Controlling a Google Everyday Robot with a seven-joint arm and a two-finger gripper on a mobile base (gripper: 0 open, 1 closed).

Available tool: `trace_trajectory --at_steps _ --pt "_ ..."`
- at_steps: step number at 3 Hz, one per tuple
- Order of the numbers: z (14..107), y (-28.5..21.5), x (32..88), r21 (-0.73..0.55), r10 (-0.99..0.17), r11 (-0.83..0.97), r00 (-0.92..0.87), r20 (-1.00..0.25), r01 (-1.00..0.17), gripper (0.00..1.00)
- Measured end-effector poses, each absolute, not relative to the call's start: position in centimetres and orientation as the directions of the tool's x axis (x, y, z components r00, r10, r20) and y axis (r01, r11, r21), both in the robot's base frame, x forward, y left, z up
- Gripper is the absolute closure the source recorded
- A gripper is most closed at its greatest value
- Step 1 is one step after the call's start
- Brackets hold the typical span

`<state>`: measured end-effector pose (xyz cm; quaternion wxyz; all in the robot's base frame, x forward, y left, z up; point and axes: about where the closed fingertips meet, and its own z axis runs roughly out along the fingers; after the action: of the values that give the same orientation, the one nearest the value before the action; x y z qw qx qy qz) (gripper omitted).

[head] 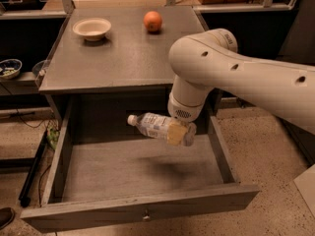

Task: Place blue plastic bottle into top drawer

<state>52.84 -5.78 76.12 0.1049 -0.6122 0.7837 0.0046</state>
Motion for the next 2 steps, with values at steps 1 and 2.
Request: trace_trajectory --at_steps 1,2 --pt "76.12 -5.78 52.84 -0.121 -0.959 0.25 -0.228 -0.17 -0.961 1.0" --pt "75.14 -5.57 53.13 -0.113 -0.953 0.263 -0.239 -0.189 -0.958 1.0"
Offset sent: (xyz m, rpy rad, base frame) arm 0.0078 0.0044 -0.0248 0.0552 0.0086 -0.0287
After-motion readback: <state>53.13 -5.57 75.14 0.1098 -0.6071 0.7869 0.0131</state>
